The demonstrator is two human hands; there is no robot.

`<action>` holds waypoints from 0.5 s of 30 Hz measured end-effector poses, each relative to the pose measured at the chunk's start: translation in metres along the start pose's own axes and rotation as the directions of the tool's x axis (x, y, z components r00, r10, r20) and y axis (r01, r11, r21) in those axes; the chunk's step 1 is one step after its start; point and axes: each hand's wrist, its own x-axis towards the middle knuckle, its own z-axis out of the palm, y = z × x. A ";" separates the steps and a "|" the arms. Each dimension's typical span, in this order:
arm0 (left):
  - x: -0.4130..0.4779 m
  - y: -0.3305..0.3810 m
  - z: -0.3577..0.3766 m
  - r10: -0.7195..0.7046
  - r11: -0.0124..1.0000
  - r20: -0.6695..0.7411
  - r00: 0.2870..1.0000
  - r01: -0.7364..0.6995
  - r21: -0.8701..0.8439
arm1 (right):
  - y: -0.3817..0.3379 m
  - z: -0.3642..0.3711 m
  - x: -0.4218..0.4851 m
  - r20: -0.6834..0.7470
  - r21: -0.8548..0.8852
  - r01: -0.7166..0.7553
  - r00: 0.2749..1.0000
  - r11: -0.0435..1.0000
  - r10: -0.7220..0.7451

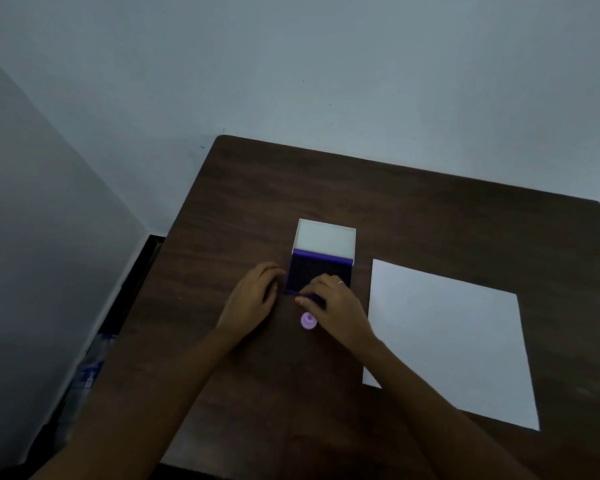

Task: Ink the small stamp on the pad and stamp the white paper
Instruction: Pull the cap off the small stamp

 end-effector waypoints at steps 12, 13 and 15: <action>-0.037 0.028 0.000 -0.093 0.956 0.049 0.994 0.103 -0.274 | -0.012 0.017 -0.021 0.002 0.342 -0.393 0.909 0.853 0.417; -0.038 0.031 0.000 -0.102 0.939 0.077 0.992 0.122 -0.322 | -0.015 0.012 -0.022 -0.006 0.472 -0.420 0.877 0.775 0.480; -0.039 0.037 0.001 -0.134 0.906 0.103 0.986 0.164 -0.390 | -0.017 0.006 -0.024 0.047 0.684 -0.451 0.811 0.574 0.583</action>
